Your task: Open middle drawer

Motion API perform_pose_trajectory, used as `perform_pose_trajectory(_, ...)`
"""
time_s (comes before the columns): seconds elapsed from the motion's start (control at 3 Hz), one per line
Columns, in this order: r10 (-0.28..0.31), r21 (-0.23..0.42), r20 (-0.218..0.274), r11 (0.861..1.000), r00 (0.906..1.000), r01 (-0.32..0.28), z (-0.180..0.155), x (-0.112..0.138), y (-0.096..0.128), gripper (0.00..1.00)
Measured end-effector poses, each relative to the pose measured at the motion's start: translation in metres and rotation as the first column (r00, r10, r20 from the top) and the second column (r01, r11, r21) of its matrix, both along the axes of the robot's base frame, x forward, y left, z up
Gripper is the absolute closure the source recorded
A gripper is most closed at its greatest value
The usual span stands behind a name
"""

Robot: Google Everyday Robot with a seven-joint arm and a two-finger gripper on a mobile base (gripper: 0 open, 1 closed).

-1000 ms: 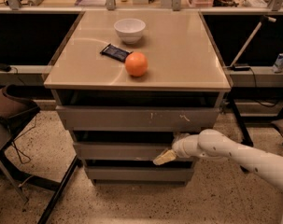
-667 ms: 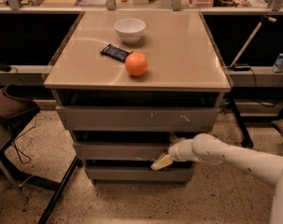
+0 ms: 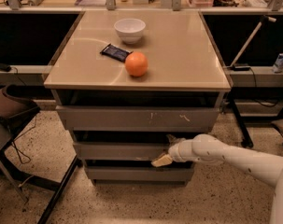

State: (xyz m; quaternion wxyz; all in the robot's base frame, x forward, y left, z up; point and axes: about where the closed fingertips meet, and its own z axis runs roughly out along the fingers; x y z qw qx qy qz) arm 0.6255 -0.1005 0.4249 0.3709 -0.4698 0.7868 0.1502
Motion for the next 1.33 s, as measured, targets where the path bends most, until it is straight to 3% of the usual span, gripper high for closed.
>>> perform_pose_trajectory(1.0, 0.0, 0.0, 0.0, 1.0, 1.0, 0.0, 0.0002, 0.0, 0.0, 0.89)
perform_pose_trajectory(1.33, 0.0, 0.0, 0.001, 1.0, 1.0, 0.0, 0.0054, 0.0003, -0.0005, 1.0)
